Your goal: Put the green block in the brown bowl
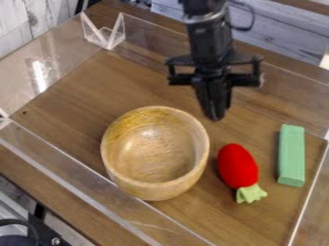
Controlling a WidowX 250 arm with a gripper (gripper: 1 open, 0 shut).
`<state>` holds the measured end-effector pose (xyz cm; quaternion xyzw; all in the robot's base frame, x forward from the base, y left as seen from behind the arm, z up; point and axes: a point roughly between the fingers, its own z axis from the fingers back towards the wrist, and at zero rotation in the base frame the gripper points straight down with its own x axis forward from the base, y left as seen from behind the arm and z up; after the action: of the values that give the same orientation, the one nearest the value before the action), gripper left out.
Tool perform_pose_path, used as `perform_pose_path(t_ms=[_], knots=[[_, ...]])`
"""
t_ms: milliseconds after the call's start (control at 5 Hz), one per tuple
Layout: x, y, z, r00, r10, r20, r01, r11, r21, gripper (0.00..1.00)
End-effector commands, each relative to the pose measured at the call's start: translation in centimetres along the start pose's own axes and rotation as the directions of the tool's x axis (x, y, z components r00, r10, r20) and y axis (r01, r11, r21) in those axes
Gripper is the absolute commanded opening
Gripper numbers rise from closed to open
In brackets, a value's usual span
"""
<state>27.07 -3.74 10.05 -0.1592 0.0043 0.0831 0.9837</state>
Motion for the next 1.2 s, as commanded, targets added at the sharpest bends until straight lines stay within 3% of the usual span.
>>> perform_pose_path(t_ms=[0, 200, 400, 600, 1000], knots=[[0.6, 0.3, 0.9, 0.997, -0.071, 0.012, 0.071, 0.997, -0.003, 0.0], [0.9, 0.6, 1.1, 0.993, -0.122, -0.005, 0.122, 0.993, -0.003, 0.0], [1.7, 1.7, 1.4, 0.999, -0.026, 0.026, 0.026, 1.0, -0.005, 0.0], [2.4, 2.8, 1.6, 0.996, 0.068, 0.054, -0.068, 0.998, -0.009, 0.0], [1.3, 4.6, 2.3, 0.998, 0.057, 0.041, -0.057, 0.998, -0.001, 0.0]])
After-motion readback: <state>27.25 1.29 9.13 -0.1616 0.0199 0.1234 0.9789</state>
